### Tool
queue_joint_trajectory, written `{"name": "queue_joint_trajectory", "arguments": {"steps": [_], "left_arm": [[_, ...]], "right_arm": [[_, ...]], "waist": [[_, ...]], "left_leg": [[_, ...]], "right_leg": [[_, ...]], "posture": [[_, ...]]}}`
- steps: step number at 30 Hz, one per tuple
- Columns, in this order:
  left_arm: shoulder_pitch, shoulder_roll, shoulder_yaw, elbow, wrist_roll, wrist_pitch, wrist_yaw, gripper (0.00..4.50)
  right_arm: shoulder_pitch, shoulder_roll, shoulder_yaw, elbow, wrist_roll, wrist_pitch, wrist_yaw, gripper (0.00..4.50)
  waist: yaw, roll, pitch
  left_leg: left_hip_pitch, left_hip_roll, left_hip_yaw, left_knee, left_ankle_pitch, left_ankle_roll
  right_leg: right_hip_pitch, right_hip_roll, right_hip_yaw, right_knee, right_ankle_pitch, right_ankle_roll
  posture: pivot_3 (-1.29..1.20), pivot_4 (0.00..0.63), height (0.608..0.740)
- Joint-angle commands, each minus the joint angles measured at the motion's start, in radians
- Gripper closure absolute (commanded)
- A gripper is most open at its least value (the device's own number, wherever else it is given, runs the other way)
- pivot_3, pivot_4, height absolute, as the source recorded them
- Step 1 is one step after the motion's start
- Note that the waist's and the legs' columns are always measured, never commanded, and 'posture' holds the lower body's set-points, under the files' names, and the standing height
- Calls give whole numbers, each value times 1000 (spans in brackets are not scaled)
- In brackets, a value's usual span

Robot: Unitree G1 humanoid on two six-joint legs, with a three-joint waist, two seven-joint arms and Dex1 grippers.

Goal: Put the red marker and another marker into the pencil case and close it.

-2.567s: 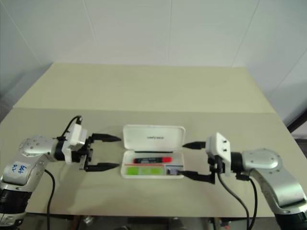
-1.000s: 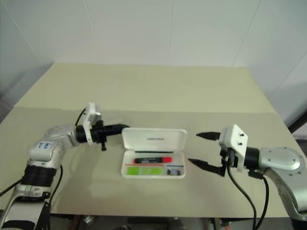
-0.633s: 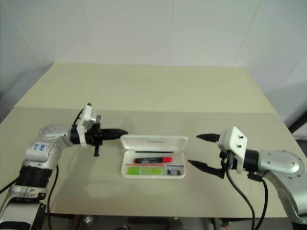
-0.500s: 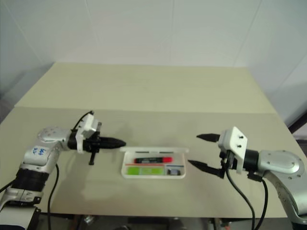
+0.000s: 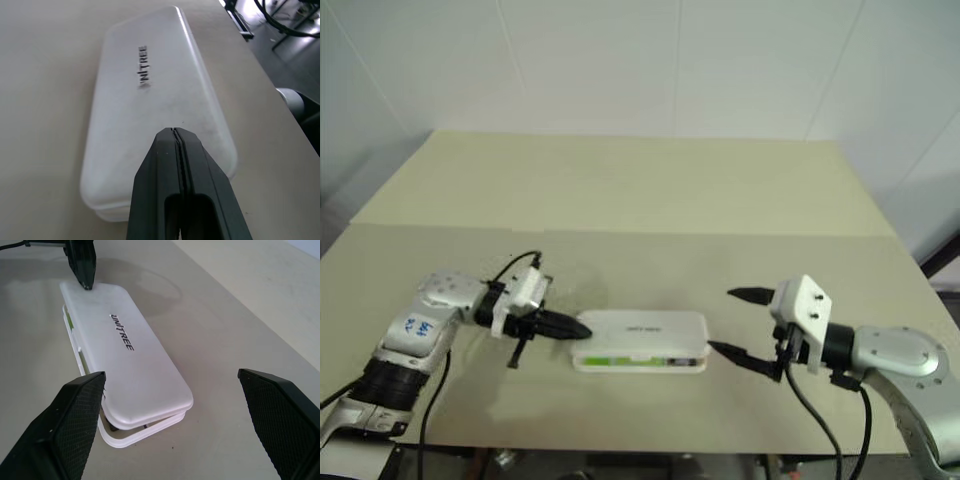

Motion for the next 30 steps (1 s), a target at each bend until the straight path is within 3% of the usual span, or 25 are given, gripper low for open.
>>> {"name": "queue_joint_trajectory", "arguments": {"steps": [1,11,30], "left_arm": [[-3,5,-19,-10,37,-18,5,4465],[-23,1,-68,45,123,-41,23,4465],[-28,-51,-149,3,159,89,115,4465]], "right_arm": [[13,12,-24,-48,15,0,-27,0],[29,39,-14,-94,16,18,-89,0],[25,70,20,-121,9,32,-135,0]], "waist": [[0,0,0],[1,0,0],[7,0,0]], "left_leg": [[0,0,0,0,0,0],[0,0,0,0,0,0],[1,0,0,2,1,1]], "right_leg": [[0,0,0,0,0,0],[0,0,0,0,0,0],[2,0,0,0,0,1]], "posture": [[0,150,740],[0,150,740],[0,150,740]]}}
